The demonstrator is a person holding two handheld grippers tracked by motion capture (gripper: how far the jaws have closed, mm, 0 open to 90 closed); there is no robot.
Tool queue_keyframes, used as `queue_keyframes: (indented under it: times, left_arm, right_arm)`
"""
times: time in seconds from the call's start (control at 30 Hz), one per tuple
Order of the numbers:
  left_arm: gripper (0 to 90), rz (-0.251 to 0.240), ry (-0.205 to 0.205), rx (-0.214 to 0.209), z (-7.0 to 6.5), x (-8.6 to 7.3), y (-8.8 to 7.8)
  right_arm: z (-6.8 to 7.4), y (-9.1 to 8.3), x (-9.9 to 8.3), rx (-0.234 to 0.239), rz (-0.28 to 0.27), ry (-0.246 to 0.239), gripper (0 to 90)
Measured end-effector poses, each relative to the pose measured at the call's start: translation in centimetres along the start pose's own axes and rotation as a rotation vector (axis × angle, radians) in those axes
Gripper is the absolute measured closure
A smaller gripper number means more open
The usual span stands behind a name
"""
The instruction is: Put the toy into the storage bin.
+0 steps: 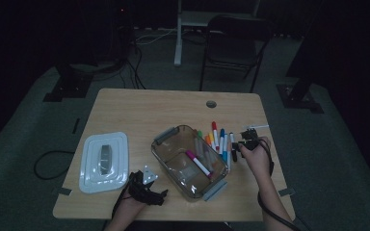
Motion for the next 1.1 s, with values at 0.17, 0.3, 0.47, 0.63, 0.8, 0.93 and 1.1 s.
queue_keyframes:
  times: [0.17,0.3,0.47,0.63,0.8,0.93,1.1]
  left_arm:
    - [0.5,0.0,0.0,0.0,0.0,0.0,0.0]
    - [0.5,0.0,0.0,0.0,0.0,0.0,0.0]
    - [0.5,0.0,0.0,0.0,0.0,0.0,0.0]
    - [0.5,0.0,0.0,0.0,0.0,0.0,0.0]
    - [0.5,0.0,0.0,0.0,0.0,0.0,0.0]
    - [0.5,0.0,0.0,0.0,0.0,0.0,0.0]
    - [0.5,0.0,0.0,0.0,0.0,0.0,0.0]
  right_arm:
    - [-0.7,1.6,-0.1,-0.015,0.029,0.031,65.9]
    - [-1.2,2.4,-0.4,-0.018,0.059,0.059,73.7]
    - [-1.7,2.5,-0.5,-0.041,0.052,0.086,76.2]
    - [-2.1,1.6,-0.5,-0.019,0.038,0.129,76.3]
    - [-2.0,-0.6,0.0,0.004,0.006,0.13,76.3]
    - [-1.1,-2.9,0.6,0.045,-0.031,0.114,76.3]
    - [1.1,-6.0,1.4,0.112,-0.08,0.066,76.3]
Point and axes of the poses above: each handheld gripper's, and its own axes: y roughly forward along the jaws, x roughly out of its top, z roughly to its left, the point moved 4 cm from there along y, roughly forward along the jaws, and after that the axes turned 3 degrees about z, right-handed, at the moved point
